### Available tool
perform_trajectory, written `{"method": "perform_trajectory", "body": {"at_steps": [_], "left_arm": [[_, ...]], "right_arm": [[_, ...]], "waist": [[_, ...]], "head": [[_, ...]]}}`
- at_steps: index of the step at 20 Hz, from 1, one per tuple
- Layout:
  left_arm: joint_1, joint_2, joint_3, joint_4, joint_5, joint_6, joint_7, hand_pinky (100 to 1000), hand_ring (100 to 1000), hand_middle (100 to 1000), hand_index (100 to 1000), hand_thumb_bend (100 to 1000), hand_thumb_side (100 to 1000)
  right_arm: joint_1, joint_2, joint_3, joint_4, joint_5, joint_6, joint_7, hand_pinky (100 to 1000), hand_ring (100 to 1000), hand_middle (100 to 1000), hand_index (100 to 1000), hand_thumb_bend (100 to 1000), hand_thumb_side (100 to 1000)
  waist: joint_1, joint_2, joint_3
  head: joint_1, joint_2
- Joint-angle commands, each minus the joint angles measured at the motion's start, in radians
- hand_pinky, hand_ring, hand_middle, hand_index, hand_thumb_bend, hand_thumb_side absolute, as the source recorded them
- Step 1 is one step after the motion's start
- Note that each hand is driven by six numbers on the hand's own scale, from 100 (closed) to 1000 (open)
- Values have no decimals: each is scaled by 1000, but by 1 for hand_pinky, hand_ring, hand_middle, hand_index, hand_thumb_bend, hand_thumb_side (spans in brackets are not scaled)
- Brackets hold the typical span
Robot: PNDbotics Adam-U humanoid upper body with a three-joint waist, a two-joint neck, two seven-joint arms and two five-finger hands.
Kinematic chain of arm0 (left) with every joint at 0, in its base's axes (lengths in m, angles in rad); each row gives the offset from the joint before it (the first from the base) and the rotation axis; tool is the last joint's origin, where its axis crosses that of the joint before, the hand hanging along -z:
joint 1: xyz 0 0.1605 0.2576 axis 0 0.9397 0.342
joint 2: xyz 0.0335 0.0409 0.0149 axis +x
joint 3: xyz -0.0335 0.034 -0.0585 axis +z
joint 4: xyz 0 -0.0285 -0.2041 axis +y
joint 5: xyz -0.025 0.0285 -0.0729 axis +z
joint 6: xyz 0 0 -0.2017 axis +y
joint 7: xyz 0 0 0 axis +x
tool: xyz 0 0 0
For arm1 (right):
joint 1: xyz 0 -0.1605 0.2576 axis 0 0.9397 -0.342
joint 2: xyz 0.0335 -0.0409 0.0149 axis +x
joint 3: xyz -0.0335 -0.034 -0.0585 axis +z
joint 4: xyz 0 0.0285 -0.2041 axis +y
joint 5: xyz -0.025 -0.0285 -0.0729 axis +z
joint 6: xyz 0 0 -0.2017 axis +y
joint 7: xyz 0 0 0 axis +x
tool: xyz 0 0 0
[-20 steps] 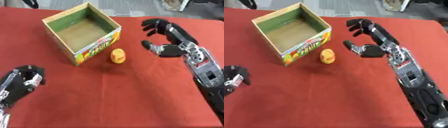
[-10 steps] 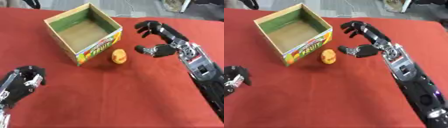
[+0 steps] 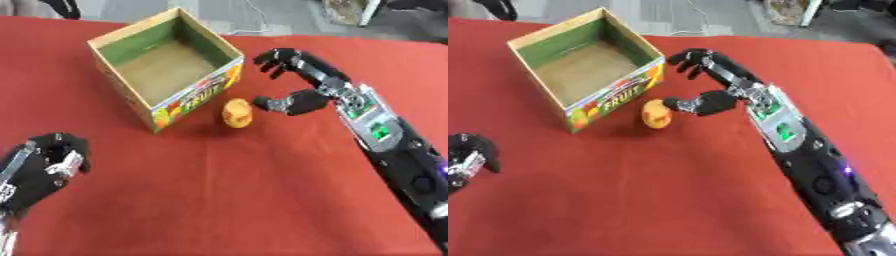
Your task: Pick up objects on the table and place them in the box.
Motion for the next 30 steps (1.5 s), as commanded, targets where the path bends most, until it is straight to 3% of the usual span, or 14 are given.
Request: {"method": "perform_trajectory", "body": {"at_steps": [1, 21, 30], "left_arm": [[-8, 11, -3, -13, 0, -1, -7, 513, 477, 492, 511, 161, 362], [-6, 9, -8, -12, -1, -1, -13, 513, 477, 491, 512, 159, 363], [-5, 8, -10, -10, -1, -1, -16, 514, 477, 491, 512, 159, 364]], "right_arm": [[-28, 0, 2, 31, 34, -16, 3, 707, 792, 803, 876, 486, 495], [-84, 61, 20, 188, 178, -85, 22, 710, 794, 791, 866, 474, 498], [-94, 80, 24, 218, 242, -108, 5, 702, 775, 752, 840, 395, 424]], "waist": [[3, -19, 2], [4, -23, 9], [6, -24, 11]], "head": [[-3, 5], [-7, 20], [-12, 24]]}}
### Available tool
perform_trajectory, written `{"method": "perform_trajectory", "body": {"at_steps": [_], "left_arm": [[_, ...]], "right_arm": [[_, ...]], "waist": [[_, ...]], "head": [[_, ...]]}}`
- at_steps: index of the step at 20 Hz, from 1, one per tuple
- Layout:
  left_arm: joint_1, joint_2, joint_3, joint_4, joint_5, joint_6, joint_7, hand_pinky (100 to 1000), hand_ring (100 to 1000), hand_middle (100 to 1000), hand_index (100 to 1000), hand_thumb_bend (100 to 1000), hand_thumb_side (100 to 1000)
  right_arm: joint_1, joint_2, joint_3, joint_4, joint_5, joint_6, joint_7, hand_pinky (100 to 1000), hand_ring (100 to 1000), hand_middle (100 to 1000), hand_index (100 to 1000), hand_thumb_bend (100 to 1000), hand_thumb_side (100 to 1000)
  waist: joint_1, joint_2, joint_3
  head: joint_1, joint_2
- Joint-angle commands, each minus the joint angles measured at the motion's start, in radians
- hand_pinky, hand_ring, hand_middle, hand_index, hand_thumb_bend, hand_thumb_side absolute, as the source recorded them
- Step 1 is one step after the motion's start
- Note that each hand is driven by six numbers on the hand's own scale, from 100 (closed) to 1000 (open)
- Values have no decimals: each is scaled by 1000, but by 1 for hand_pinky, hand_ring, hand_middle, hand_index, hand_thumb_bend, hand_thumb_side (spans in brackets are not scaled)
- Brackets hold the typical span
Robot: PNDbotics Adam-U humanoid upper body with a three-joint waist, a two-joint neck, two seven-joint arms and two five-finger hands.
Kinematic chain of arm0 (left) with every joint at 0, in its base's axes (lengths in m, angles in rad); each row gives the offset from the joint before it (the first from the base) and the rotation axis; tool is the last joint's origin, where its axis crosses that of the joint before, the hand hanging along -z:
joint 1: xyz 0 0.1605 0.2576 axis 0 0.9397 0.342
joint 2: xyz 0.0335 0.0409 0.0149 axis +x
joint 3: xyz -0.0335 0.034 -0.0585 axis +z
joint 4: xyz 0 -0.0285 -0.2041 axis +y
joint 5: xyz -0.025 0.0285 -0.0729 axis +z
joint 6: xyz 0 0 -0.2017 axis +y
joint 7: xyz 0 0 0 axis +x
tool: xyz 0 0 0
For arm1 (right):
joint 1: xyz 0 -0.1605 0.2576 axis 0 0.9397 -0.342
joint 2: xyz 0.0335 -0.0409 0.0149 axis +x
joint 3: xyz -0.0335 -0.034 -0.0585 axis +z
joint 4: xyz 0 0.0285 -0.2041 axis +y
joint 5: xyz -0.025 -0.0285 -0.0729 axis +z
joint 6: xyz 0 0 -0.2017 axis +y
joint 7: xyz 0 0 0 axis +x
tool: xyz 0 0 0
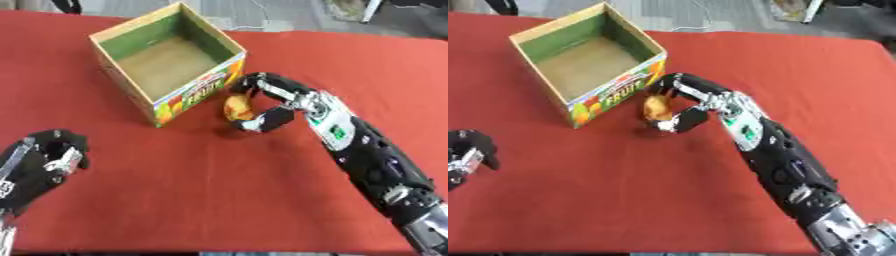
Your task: Pick up objects on the table and place them in the box.
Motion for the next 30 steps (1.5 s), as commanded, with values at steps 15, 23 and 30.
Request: {"method": "perform_trajectory", "body": {"at_steps": [15, 23, 30], "left_arm": [[-4, 8, -4, -10, -1, -3, -7, 514, 477, 491, 513, 158, 365], [-4, 8, -3, -10, -1, -3, -6, 514, 477, 492, 513, 158, 366], [-4, 8, -3, -9, 0, -3, -6, 514, 477, 492, 513, 157, 369]], "right_arm": [[-28, -3, -6, 23, 187, -20, -72, 624, 709, 692, 800, 238, 171], [-26, -3, -12, 31, 194, -3, -106, 314, 425, 428, 586, 100, 100], [-26, -4, -14, 23, 184, 5, -158, 191, 303, 254, 420, 100, 100]], "waist": [[8, -20, 1], [9, -20, 0], [11, -20, -3]], "head": [[-6, 14], [-6, 15], [-8, 14]]}}
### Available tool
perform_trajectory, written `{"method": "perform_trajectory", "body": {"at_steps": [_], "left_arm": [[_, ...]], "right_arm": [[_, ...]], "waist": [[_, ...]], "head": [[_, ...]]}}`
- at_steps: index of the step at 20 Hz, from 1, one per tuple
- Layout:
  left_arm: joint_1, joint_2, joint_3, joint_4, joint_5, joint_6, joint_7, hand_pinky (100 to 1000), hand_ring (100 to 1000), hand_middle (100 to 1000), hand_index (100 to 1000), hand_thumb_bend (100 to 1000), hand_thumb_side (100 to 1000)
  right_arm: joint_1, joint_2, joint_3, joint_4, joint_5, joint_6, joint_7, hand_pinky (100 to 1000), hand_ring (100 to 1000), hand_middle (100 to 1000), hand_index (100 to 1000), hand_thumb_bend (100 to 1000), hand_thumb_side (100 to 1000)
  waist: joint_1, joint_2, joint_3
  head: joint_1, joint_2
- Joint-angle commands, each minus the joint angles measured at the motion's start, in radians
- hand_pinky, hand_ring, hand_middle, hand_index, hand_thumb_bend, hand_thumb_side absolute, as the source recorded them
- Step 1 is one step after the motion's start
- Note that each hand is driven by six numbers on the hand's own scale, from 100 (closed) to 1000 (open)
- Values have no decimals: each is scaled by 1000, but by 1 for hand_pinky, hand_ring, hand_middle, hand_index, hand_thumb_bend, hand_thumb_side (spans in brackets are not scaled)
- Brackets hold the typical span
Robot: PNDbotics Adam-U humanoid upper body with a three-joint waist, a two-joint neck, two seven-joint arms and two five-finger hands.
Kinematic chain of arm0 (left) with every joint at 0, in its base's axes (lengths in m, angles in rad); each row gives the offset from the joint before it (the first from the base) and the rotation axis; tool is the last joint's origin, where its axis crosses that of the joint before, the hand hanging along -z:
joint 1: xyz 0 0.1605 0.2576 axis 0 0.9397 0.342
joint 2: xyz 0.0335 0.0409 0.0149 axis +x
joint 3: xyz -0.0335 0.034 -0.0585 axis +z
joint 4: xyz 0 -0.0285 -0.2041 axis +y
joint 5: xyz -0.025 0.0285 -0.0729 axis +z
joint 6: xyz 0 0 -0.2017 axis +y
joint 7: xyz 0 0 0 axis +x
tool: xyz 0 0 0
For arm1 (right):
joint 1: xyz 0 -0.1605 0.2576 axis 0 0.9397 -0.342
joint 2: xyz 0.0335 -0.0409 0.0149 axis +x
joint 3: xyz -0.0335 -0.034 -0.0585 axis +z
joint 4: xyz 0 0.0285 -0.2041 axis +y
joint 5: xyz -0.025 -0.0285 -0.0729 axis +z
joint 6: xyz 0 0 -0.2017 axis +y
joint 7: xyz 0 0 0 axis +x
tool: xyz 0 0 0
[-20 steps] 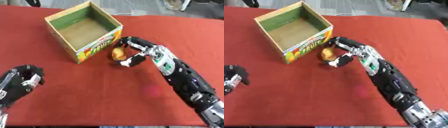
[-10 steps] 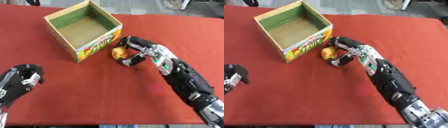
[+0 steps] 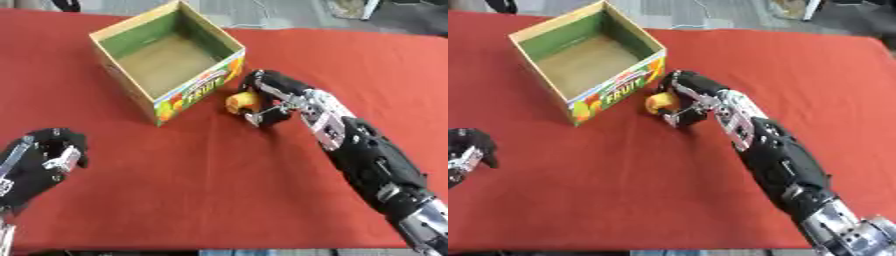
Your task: Pick up objects on the table and place them in the box.
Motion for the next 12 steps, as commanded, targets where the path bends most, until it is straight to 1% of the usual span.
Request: {"method": "perform_trajectory", "body": {"at_steps": [1, 5, 9, 12], "left_arm": [[-4, 8, -3, -15, 2, -2, 0, 514, 477, 492, 513, 157, 369], [-4, 8, -2, -15, 2, -2, 0, 515, 477, 492, 513, 157, 369], [-4, 9, -2, -15, 2, -2, 0, 515, 477, 492, 513, 157, 370], [-3, 10, -4, -14, 1, -2, -2, 515, 477, 492, 513, 157, 371]], "right_arm": [[-17, -18, -9, -16, -8, 3, -28, 190, 301, 247, 413, 100, 100], [-26, -33, -11, -66, -49, 12, -50, 188, 296, 219, 385, 100, 100], [-53, -61, -10, -140, -108, 25, -41, 191, 294, 216, 381, 100, 100], [-87, -83, -12, -185, -143, 35, -32, 193, 294, 214, 379, 100, 100]], "waist": [[7, -17, -3], [6, -18, -5], [4, -20, -6], [2, -22, -3]], "head": [[-4, 5], [-5, 2], [-7, -2], [-8, -7]]}}
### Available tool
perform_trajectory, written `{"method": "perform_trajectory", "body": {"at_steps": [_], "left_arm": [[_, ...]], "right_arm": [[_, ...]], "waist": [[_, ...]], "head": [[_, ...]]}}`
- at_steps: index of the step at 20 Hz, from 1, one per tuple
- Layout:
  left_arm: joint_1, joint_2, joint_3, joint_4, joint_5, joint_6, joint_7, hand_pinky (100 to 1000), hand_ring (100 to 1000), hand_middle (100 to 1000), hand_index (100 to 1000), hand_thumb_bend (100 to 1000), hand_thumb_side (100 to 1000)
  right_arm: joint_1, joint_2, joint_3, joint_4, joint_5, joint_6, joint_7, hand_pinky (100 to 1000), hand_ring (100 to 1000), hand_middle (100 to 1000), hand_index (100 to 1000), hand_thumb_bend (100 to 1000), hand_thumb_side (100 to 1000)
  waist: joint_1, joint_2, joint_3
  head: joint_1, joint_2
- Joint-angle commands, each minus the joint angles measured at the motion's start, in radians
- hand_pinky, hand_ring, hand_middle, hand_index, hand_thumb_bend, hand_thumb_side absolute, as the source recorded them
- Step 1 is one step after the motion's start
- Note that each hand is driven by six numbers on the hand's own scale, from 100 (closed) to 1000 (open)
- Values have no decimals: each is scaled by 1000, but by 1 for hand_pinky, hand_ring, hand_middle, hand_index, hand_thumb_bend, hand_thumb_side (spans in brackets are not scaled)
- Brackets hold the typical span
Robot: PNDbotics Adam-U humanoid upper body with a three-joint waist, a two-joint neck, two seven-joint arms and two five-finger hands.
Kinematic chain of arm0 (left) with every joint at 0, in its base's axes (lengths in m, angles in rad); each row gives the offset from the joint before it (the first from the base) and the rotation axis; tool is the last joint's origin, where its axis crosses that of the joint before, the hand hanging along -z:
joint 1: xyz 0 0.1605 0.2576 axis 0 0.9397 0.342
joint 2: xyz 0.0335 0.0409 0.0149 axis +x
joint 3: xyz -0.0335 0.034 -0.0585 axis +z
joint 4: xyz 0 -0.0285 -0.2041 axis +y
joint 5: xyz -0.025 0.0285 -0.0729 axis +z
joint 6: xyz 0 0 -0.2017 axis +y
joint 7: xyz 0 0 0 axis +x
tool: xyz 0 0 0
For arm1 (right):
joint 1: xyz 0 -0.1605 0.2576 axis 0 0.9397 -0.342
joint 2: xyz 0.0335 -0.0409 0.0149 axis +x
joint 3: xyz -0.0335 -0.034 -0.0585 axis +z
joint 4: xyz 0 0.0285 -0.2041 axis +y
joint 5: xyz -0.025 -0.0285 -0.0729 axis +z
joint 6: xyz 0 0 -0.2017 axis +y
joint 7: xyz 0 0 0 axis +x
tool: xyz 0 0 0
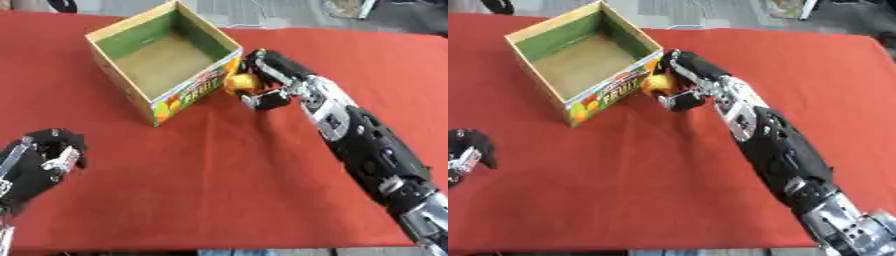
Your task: Pick up objects on the table and place them in the box.
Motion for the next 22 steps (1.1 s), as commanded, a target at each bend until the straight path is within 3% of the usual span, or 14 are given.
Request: {"method": "perform_trajectory", "body": {"at_steps": [1, 9, 16, 20, 22], "left_arm": [[-4, 10, -4, -14, 1, -2, -2, 514, 477, 492, 513, 158, 371], [-11, 7, -25, -8, -1, -3, -22, 514, 476, 491, 513, 161, 374], [-48, -3, -55, -11, 5, -8, -52, 514, 476, 491, 513, 161, 371], [-71, -8, -75, -14, 10, -9, -72, 513, 475, 491, 512, 163, 370], [-77, -9, -82, -14, 11, -8, -80, 513, 475, 491, 512, 163, 371]], "right_arm": [[-48, -46, -12, -61, -38, 14, 5, 194, 294, 214, 378, 100, 100], [-123, -50, -19, -16, -23, 19, -2, 202, 300, 220, 383, 100, 100], [-182, -19, -61, 142, 50, 28, -20, 232, 323, 241, 404, 100, 100], [-217, -6, -95, 240, 105, 38, -45, 311, 380, 290, 452, 100, 100], [-232, 1, -108, 282, 142, 39, -66, 402, 460, 377, 544, 100, 100]], "waist": [[3, -22, 3], [-1, -26, 49], [-6, -7, 148], [-13, 5, 204], [-15, 10, 219]], "head": [[-5, -9], [-26, -30], [-92, -69], [-133, -89], [-145, -95]]}}
